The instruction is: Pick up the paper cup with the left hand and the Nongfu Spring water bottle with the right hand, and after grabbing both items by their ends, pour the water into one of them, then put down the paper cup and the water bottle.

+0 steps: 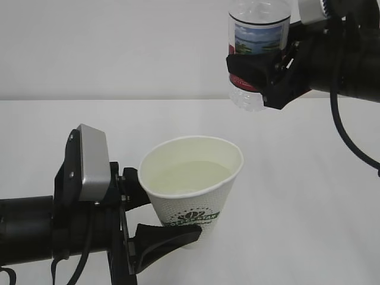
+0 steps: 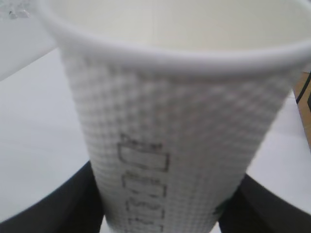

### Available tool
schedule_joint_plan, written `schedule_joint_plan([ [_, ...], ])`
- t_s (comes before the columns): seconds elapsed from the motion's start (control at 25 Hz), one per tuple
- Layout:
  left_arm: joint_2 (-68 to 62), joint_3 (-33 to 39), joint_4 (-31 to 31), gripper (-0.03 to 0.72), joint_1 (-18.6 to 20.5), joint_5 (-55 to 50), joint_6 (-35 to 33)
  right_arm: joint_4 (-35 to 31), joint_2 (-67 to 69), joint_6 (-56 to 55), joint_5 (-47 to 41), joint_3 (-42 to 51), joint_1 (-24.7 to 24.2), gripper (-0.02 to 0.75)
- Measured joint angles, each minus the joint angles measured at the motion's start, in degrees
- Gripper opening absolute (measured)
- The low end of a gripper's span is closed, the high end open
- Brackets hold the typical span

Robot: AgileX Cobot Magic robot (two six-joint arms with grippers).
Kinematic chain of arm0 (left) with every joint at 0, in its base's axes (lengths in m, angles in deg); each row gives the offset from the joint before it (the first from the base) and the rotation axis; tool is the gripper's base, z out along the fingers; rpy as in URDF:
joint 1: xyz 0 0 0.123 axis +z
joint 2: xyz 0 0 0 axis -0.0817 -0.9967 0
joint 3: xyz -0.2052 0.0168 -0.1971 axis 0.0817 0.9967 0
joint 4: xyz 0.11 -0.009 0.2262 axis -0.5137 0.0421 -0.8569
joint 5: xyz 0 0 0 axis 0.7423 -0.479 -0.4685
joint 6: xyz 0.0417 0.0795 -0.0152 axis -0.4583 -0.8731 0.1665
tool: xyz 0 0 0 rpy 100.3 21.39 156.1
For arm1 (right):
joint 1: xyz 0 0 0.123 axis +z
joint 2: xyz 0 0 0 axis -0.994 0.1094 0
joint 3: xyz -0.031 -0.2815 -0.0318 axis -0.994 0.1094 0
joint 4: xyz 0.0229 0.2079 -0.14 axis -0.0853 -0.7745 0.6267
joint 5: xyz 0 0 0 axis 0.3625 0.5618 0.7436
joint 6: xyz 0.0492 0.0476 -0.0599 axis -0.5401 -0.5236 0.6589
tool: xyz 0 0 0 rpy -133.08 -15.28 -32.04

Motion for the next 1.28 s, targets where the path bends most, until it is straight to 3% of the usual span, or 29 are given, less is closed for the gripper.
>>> schedule_joint_plan([
  [0.6,0.00,0.00,0.00,0.464,0.00,0.00,0.00,-0.25,0.00,-1.38,0.00,0.00,0.00,0.505],
  [1.04,0.00,0.00,0.00,0.464,0.00,-0.08,0.00,-5.47,0.00,-5.11,-0.20,0.00,0.00,0.505],
  [1.28,0.00,0.00,0.00,0.464,0.00,-0.08,0.00,-6.86,0.00,-4.87,-4.47,0.00,0.00,0.505],
])
